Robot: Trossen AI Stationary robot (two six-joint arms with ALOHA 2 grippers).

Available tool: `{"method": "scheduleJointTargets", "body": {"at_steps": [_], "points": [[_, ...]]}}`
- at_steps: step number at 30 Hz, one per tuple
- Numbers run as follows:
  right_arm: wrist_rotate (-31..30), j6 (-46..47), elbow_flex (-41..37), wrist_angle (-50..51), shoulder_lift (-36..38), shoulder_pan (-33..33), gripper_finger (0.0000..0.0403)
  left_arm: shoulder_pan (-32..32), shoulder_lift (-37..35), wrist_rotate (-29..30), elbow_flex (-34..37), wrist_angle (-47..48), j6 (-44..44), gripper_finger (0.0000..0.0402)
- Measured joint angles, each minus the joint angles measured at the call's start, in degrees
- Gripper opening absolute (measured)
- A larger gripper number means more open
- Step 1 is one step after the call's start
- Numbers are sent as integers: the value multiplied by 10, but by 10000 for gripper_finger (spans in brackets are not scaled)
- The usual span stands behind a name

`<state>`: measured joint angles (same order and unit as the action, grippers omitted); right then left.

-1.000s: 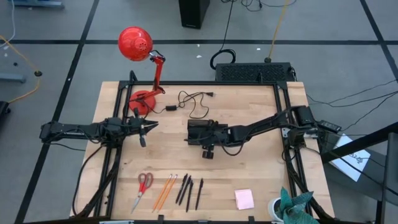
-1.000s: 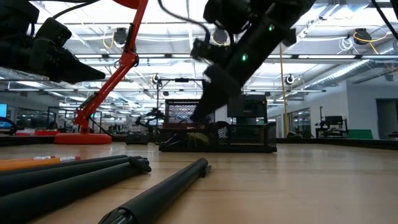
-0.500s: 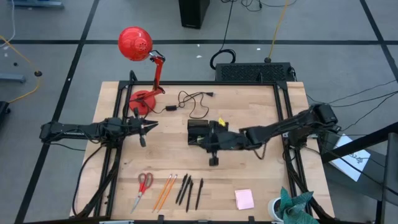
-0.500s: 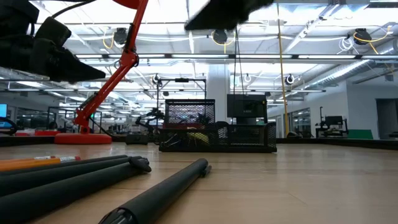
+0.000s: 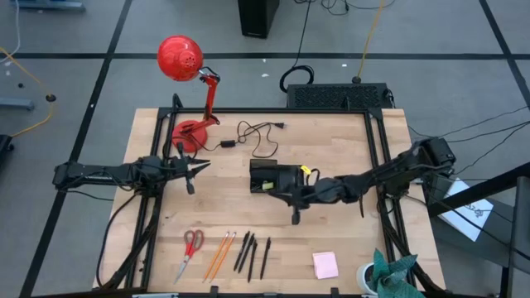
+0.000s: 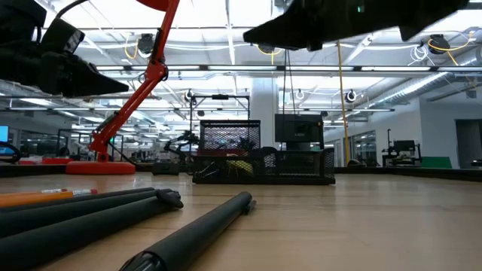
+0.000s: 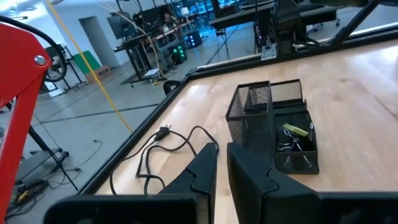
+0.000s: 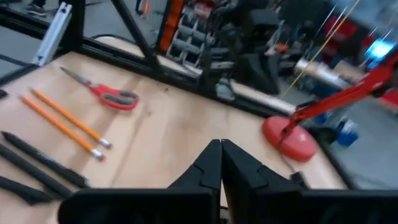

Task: Pick and place office supplies into organizer
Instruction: Put the red scissor into the black desk organizer

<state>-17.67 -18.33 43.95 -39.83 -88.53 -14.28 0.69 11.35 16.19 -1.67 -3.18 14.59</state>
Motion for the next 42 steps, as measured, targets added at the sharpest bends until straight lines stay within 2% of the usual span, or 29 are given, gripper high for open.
{"method": "scheduleJointTargets", "body": {"at_steps": [6, 11, 14, 16, 21, 24, 27, 31, 33, 36, 42], "points": [[7, -15, -68, -134, 0, 59, 1, 0, 0, 0, 0, 1, -26, 47], [120, 22, -76, -164, 0, 109, 1, -1, 0, -21, 0, 1, -53, 47], [154, 42, -76, -163, 0, 121, 1, -18, 0, -58, 0, 6, -78, 47], [173, 49, -76, -150, 1, 125, 1, -42, 0, -60, 0, 23, -102, 47], [222, 61, -77, -131, 0, 123, 0, -137, 33, -12, 0, 27, -168, 46], [242, 51, -77, -131, 0, 113, 0, -202, 73, 41, -14, 26, -193, 46], [238, 34, -77, -128, 6, 112, 0, -258, 126, 104, -57, 24, -196, 46], [239, 30, -79, -66, 59, 136, 0, -312, 202, 171, -143, 57, -183, 46], [239, 35, -97, -27, 102, 154, 0, -331, 241, 201, -183, 66, -173, 46], [251, 51, -153, -31, 166, 185, 0, -345, 293, 216, -234, 70, -145, 46], [365, 144, -294, -190, 240, 267, 0, -329, 376, 212, -316, 103, -97, 46]]}}
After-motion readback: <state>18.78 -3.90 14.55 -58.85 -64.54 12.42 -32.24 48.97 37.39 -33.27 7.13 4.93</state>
